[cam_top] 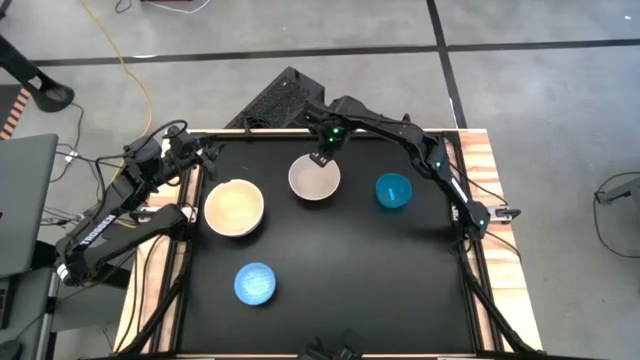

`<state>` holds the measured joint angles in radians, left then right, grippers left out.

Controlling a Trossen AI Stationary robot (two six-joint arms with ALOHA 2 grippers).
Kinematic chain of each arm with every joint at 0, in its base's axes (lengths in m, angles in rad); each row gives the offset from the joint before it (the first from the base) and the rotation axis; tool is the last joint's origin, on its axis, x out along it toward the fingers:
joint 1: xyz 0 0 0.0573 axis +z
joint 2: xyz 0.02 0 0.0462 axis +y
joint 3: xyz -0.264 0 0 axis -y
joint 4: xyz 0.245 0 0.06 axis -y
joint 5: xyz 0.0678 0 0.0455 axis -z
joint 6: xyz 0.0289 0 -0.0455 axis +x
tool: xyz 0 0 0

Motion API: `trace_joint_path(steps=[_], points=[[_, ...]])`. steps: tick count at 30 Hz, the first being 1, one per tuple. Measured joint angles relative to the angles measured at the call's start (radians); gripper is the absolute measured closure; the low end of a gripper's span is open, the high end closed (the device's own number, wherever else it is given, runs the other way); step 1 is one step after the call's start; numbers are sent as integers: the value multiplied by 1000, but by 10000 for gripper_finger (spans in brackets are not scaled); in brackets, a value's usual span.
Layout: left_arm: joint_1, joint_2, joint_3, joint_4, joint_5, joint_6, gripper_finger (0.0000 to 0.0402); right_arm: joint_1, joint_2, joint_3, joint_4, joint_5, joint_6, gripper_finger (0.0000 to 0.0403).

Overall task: Nest bowls inside each other
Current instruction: Stack the gray bowl on top of the pink bowl

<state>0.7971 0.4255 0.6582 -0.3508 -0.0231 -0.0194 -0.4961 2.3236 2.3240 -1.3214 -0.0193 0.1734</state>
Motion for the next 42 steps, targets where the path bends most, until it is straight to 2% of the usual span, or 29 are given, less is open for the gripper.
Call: trace_joint_path(steps=[10, 13, 16, 21, 22, 28, 33, 42], points=[[0, 0, 0, -35, 0, -12, 232, 11, 115, -8, 44, -8, -7, 182], [0, 0, 0, -36, 0, -15, 232, 15, 154, -9, 46, -9, -7, 195], [0, 0, 0, -37, 1, -20, 232, 30, 168, -9, 49, -11, -7, 239], [0, 0, 0, -44, 1, -20, 232, 54, 159, -7, 71, -33, 2, 369], [0, 0, 0, -44, 2, -22, 232, 57, 148, -5, 76, -39, 8, 384], [0, 0, 0, -44, 23, -28, 232, 100, 88, -11, 91, -55, 93, 394], [0, 0, 0, -44, 38, -19, 232, 186, 5, -6, 193, -75, 185, 399], [0, 0, 0, -43, 41, 15, 232, 346, 17, -7, 590, -86, 292, 401]])
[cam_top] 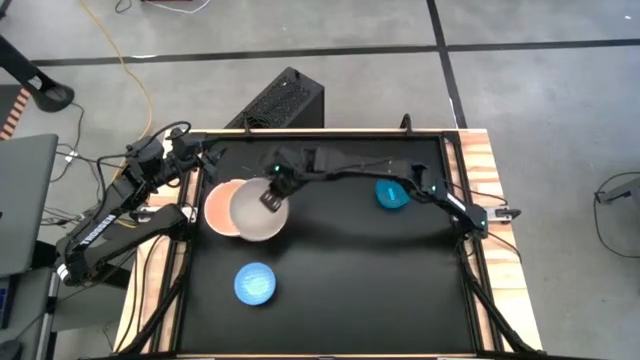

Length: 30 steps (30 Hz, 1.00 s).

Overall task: Nest bowls inside each other
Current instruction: Stack the gray bowl on top of the pink bowl

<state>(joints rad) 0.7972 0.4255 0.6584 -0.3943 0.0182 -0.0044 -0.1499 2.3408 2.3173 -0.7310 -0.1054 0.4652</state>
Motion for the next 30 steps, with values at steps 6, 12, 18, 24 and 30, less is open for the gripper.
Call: trace_joint_path(steps=[6, 12, 18, 24, 30], points=[[0, 0, 0, 0, 26, 0, 232, 15, 13, -2, 142, 36, 61, 402], [0, 0, 0, 3, 55, 0, 232, -14, 54, 0, 258, 29, 153, 402], [0, 0, 0, 11, 55, 27, 232, -24, 106, -3, 360, 28, 251, 402], [0, 0, 0, 15, 50, 48, 233, -21, 105, -1, 358, 22, 271, 400], [0, 0, 0, 31, 28, 56, 233, -19, 104, -1, 363, -23, 271, 374]])
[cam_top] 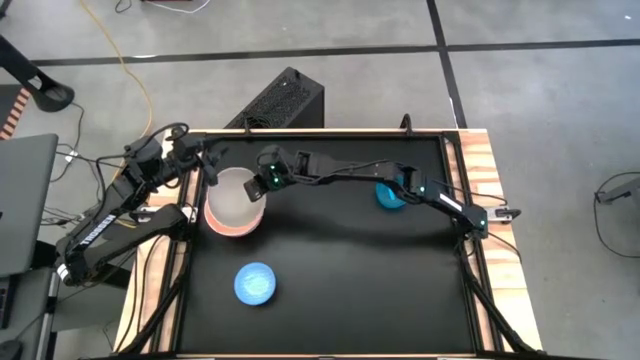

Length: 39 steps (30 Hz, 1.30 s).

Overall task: Nest bowls inside each other
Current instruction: Stack the gray bowl on top of the pink bowl

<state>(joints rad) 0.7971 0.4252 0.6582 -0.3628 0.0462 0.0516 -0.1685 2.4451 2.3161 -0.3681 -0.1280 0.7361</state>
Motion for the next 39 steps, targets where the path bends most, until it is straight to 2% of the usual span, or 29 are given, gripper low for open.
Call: trace_joint_path(steps=[12, 26, 32, 39], points=[[0, 0, 0, 41, -8, 5, 233, 5, 17, 0, -20, -6, 34, 327], [0, 0, 0, 40, -8, 5, 233, -13, 17, 0, 87, -1, 96, 277], [0, 0, 0, 39, -8, 4, 233, -25, 17, 0, 182, 26, 188, 270], [0, 0, 0, 39, -8, -3, 233, -21, 17, 0, 174, 54, 227, 271]])
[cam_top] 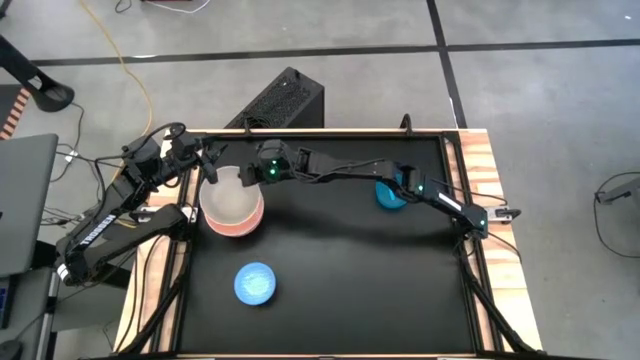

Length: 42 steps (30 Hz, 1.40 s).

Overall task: Nest bowls inside each other
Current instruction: Stack the gray bowl on top of the pink bowl

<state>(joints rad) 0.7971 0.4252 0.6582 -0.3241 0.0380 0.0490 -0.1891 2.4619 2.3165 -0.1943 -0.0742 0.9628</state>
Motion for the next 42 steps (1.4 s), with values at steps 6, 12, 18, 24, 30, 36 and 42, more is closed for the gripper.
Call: trace_joint_path(steps=[6, 12, 18, 24, 30, 36, 42], points=[[0, 0, 0, 0, 0, 0, 233, 29, 0, 0, -11, 77, 2, 271], [0, 0, 0, 0, 0, 0, 233, 41, 0, 0, -27, 81, -55, 271], [0, 0, 0, -2, 0, -6, 233, 40, 0, 0, -33, 126, -132, 271], [0, 0, 0, -13, 0, -10, 233, 37, 0, 0, -33, 124, -133, 266], [0, 0, 0, -33, 0, -11, 233, 37, 0, 0, -33, 105, -145, 234], [0, 0, 0, -32, 4, -12, 233, 30, 0, 0, -31, 74, -208, 184], [0, 0, 0, -48, 8, -12, 233, -10, -14, 0, -40, -73, -212, 169]])
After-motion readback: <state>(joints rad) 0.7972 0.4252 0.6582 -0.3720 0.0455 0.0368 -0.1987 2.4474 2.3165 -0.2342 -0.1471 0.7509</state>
